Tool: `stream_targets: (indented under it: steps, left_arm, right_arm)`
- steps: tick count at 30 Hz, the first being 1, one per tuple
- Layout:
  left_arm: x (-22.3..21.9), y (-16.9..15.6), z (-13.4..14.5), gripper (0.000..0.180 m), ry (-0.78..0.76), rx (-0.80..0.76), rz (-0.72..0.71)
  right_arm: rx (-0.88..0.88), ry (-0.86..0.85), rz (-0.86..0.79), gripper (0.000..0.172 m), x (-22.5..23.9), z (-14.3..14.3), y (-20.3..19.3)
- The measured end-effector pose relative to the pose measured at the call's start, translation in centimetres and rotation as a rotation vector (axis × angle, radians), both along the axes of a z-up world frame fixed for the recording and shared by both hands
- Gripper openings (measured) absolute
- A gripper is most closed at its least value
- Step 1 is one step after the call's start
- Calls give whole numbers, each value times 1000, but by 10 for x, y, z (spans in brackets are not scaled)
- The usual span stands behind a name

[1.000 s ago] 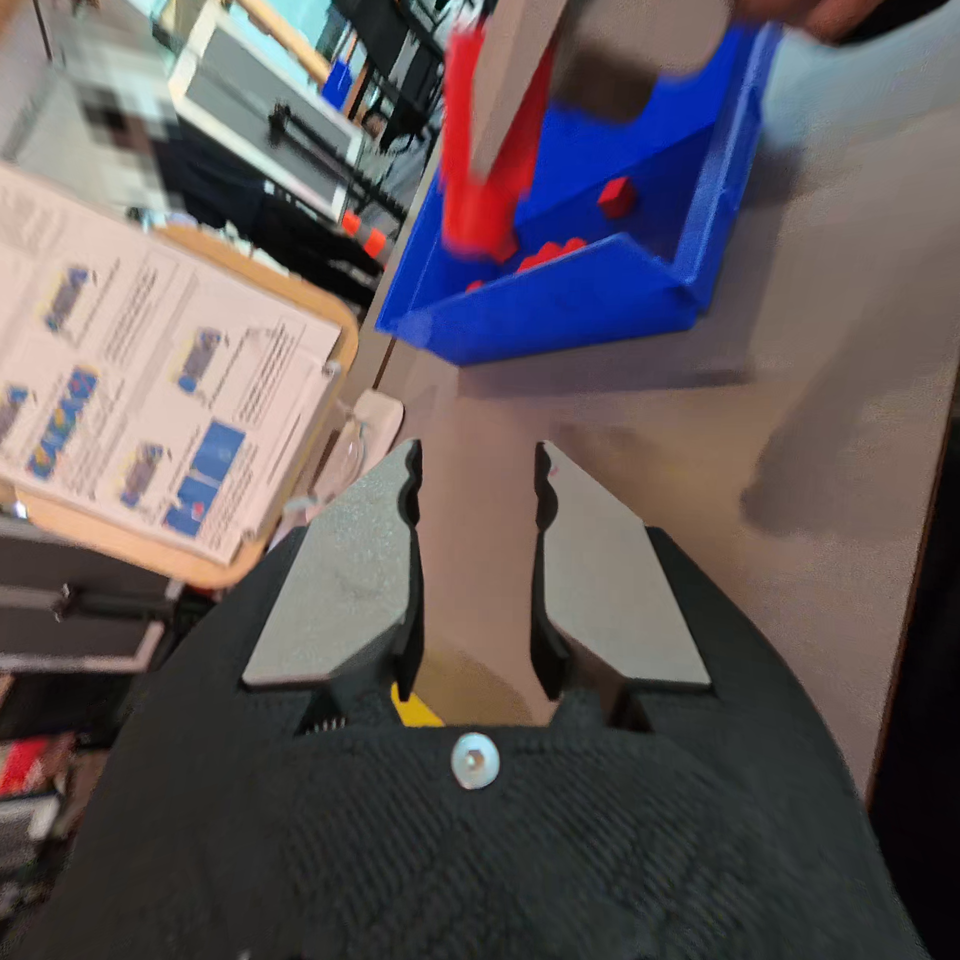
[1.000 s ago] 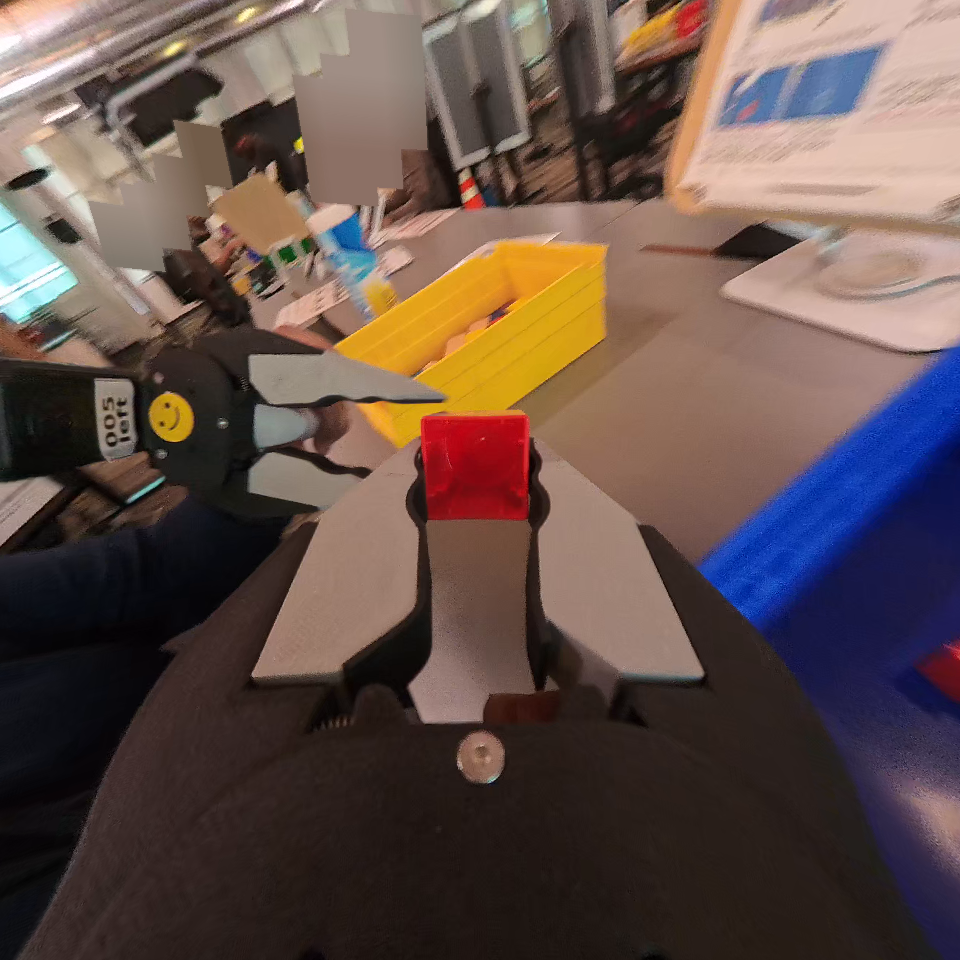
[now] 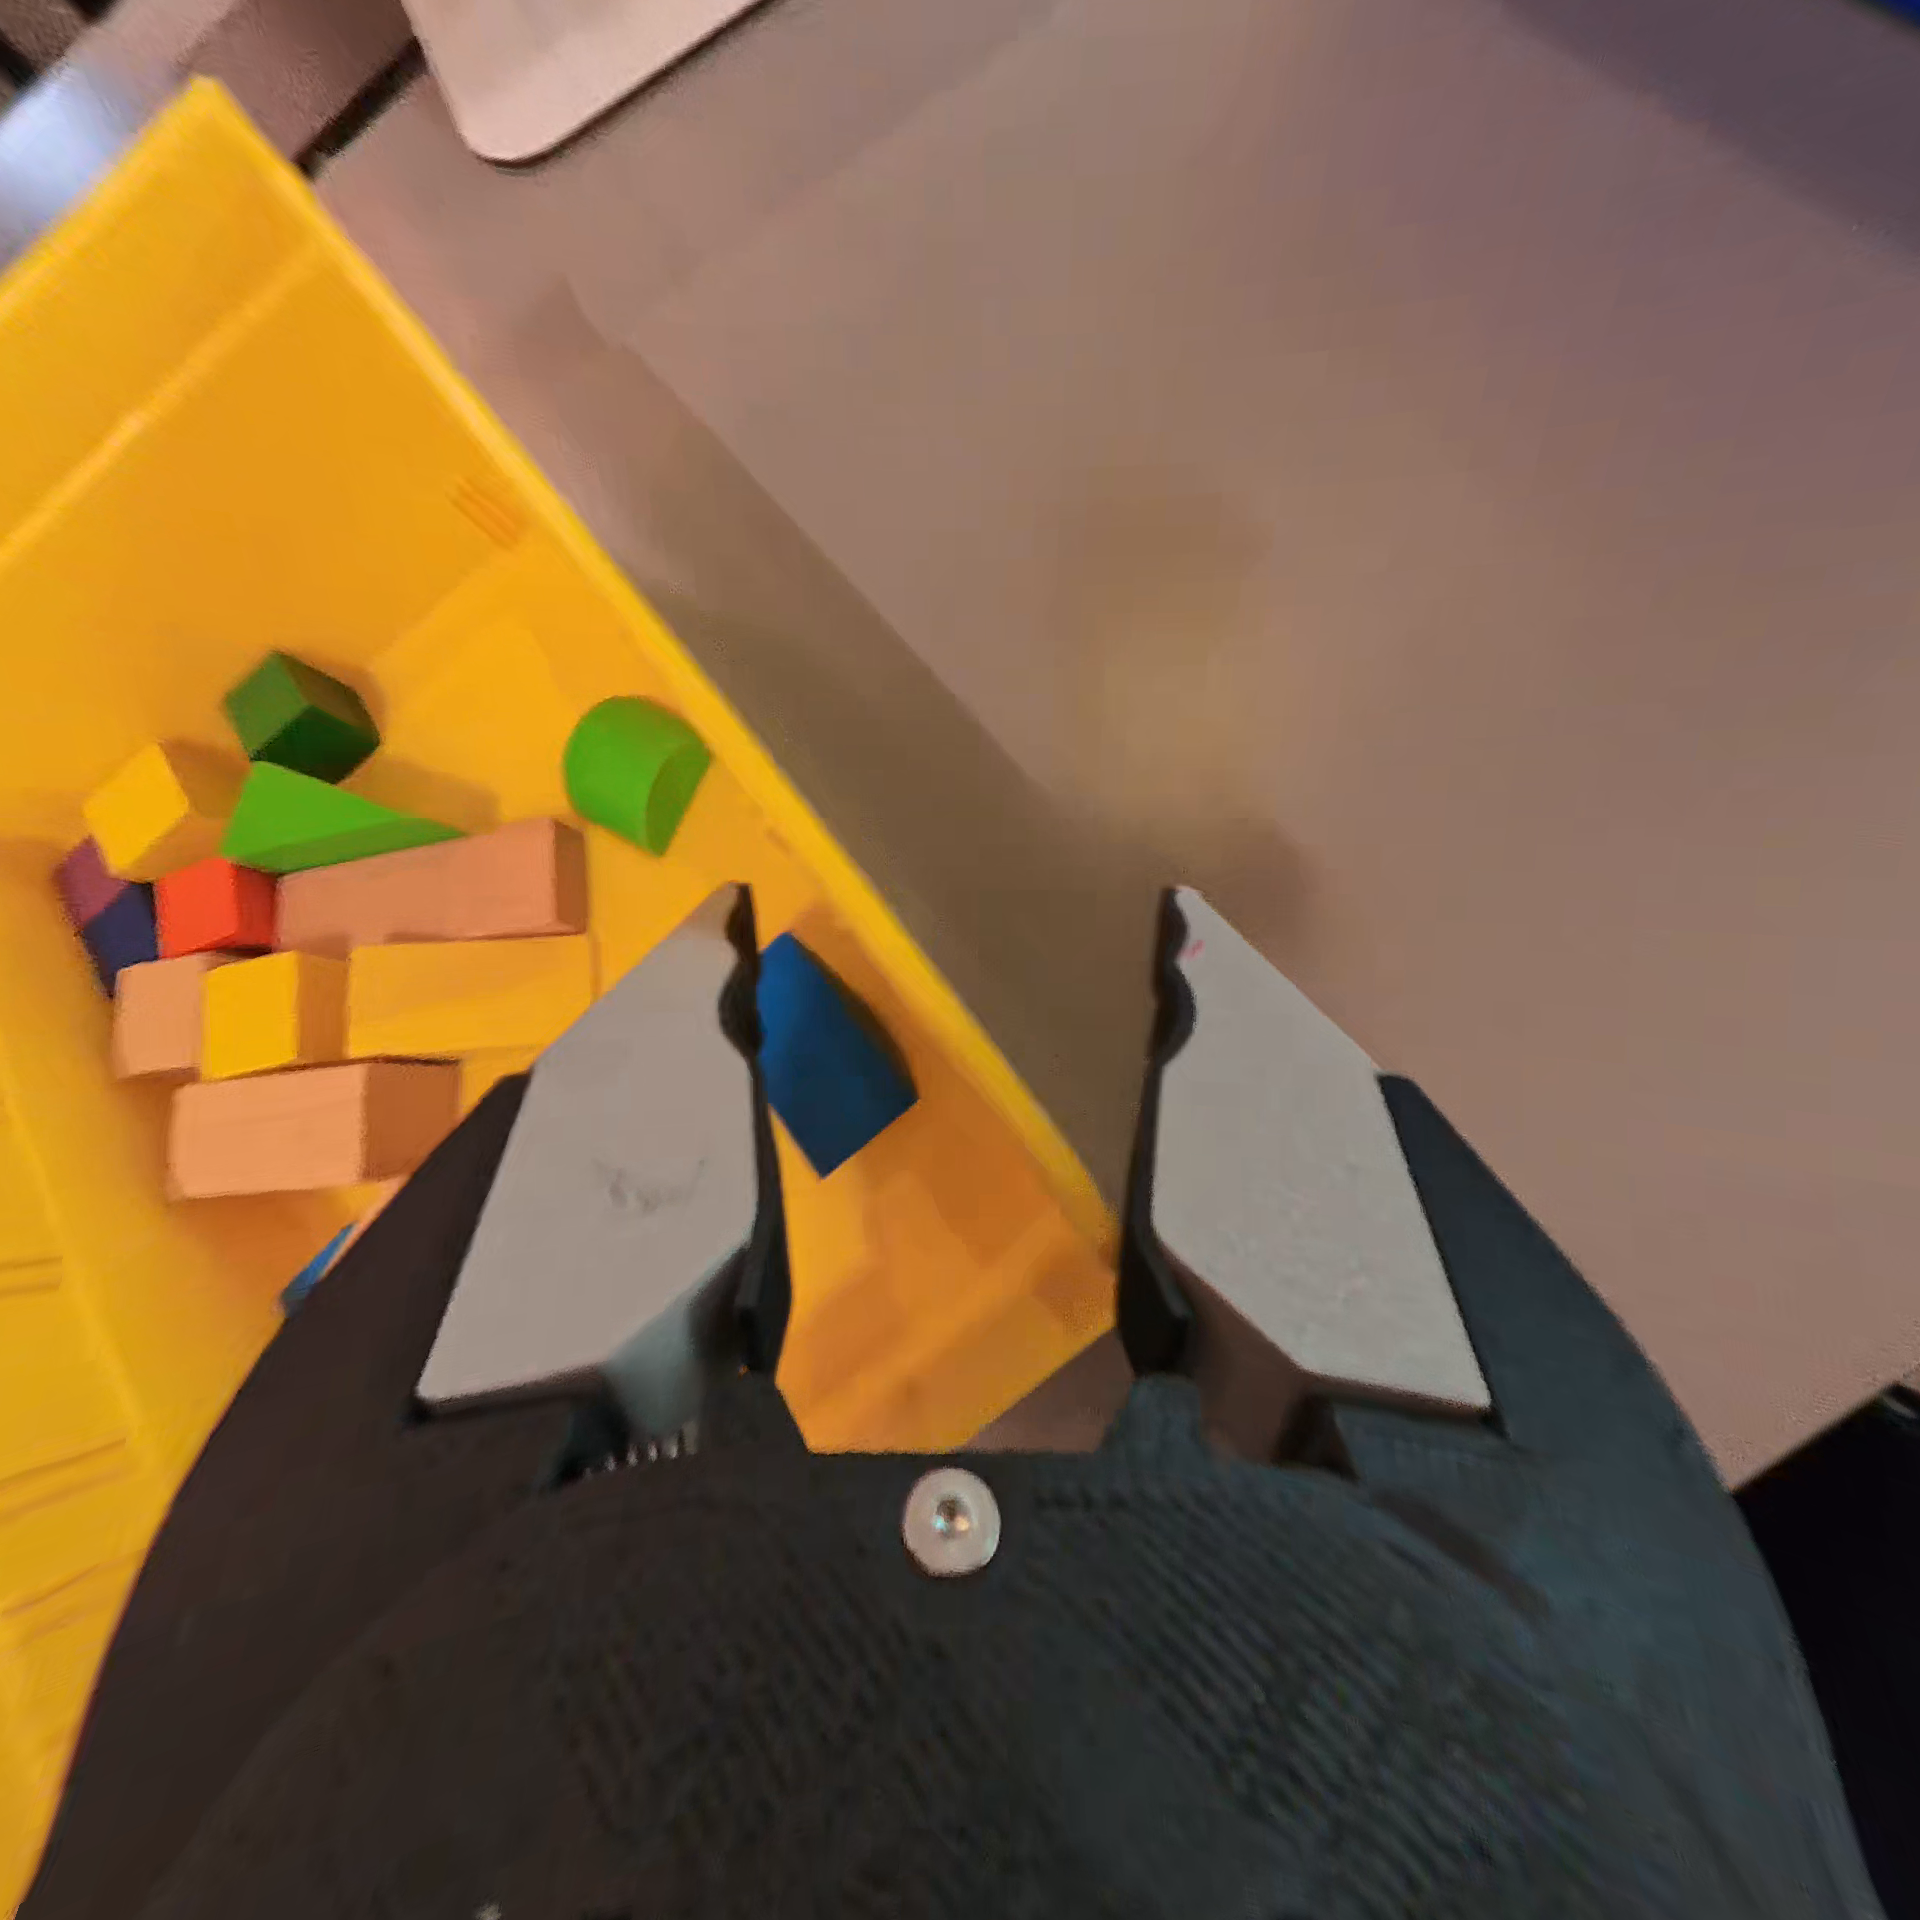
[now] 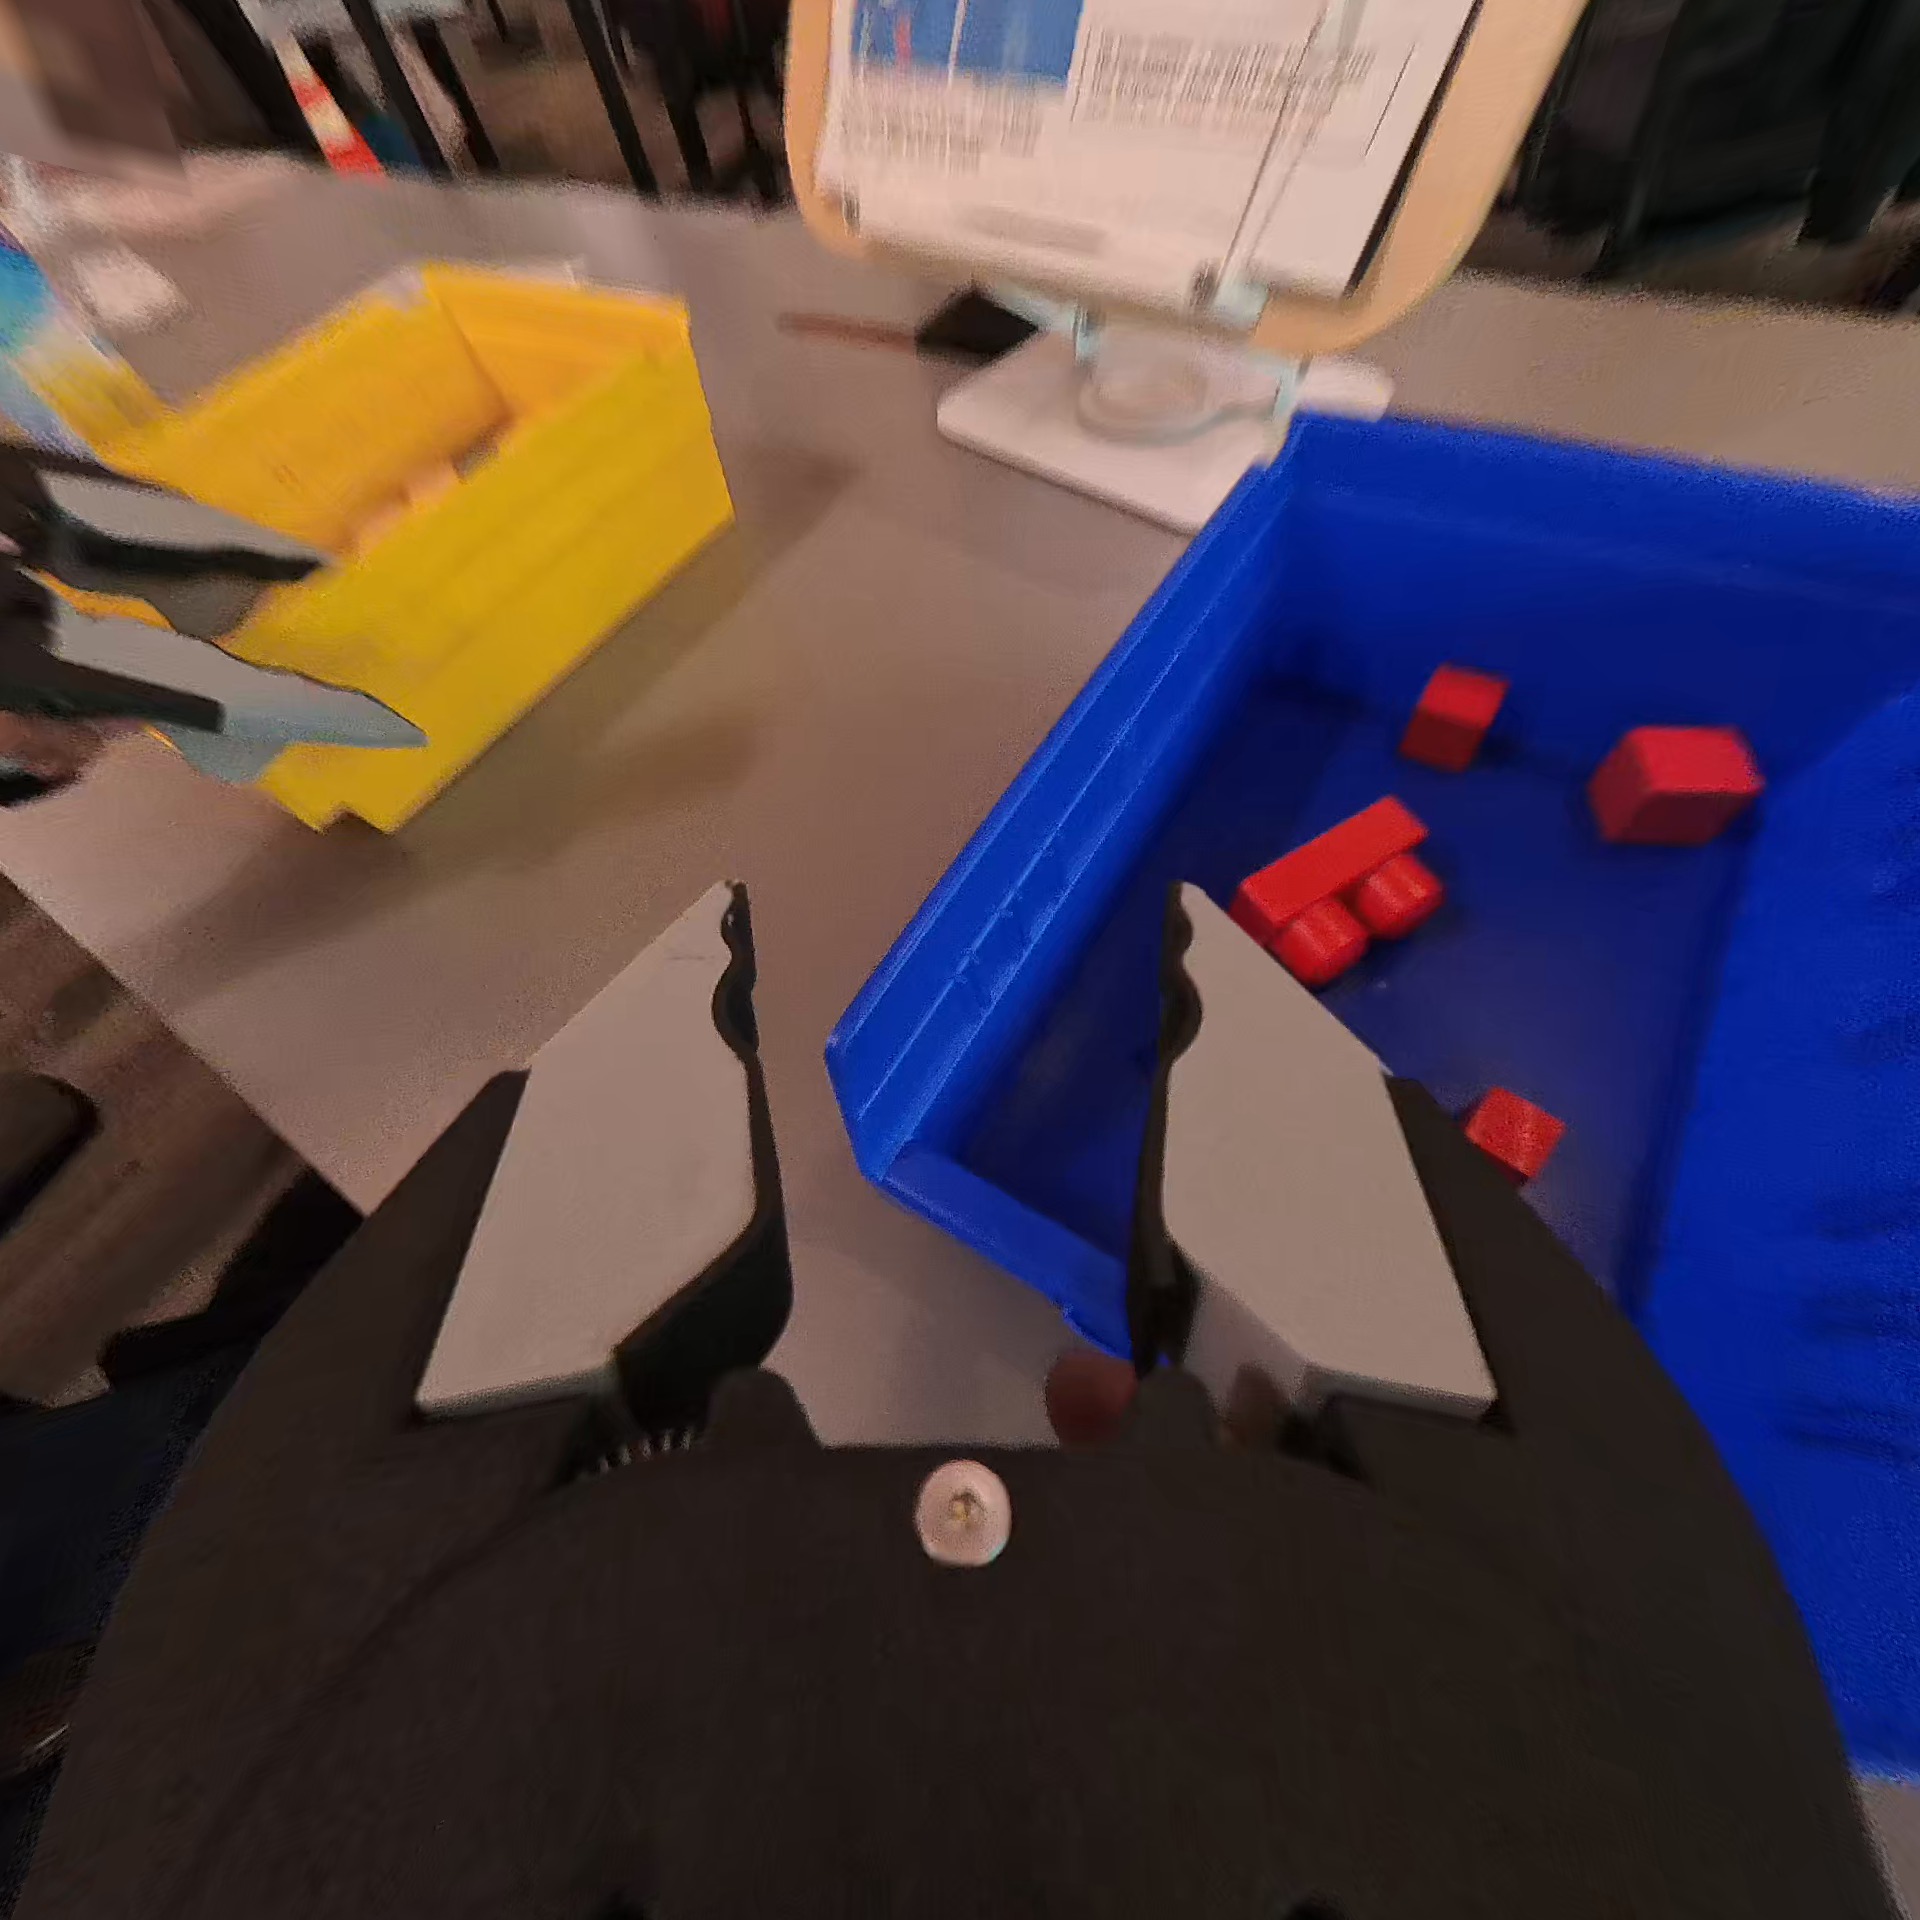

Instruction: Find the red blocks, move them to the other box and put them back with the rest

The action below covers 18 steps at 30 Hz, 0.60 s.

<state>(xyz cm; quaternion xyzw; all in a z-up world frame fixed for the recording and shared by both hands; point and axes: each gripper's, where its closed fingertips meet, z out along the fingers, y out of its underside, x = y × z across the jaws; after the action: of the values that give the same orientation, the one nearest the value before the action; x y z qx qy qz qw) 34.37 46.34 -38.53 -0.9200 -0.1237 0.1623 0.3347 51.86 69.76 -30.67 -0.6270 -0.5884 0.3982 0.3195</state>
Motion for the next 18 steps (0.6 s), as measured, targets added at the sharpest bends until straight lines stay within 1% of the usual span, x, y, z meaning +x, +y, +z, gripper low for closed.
stream_targets:
  steps: [1, 3, 4, 5, 6, 7, 8, 9, 11, 12, 15, 18]
  left_arm:
    - [3, 5, -3, 65, -22, 15, -16]
    - [0, 6, -4, 64, -7, 10, -7]
    - [-1, 4, -4, 62, -3, -3, 0]
    - [-3, 1, -5, 57, 6, -24, 14]
    - [-11, -7, -4, 47, 33, -48, 52]
    - [-28, -21, 2, 20, 113, -80, 126]
    - [-42, -34, 8, 6, 177, -98, 165]
    - [-46, -38, 9, 6, 147, -66, 141]
    - [-50, -38, 10, 4, -23, 82, 119]
    - [-54, -39, 12, 3, -50, 126, 113]
    - [-61, -43, 21, 2, -40, 175, 98]
    - [-61, -45, 34, 3, -21, 209, 97]
  right_arm:
    - [24, -58, 4, 74, -11, -19, -6]
    - [87, -168, 3, 56, -26, -53, -11]
    - [117, -201, -8, 51, -30, -63, -11]
    - [133, -205, -21, 45, -32, -65, -10]
    - [150, -209, -35, 41, -33, -64, -8]
    - [178, -225, -44, 39, -32, -65, -7]
    - [202, -235, -56, 36, -31, -65, -6]
    - [214, -238, -65, 34, -31, -65, -6]
    - [212, -232, -70, 34, -33, -65, -8]
    - [202, -227, -68, 34, -35, -65, -10]
    - [188, -216, -56, 34, -43, -65, -19]
    - [178, -208, -25, 33, -54, -64, -40]
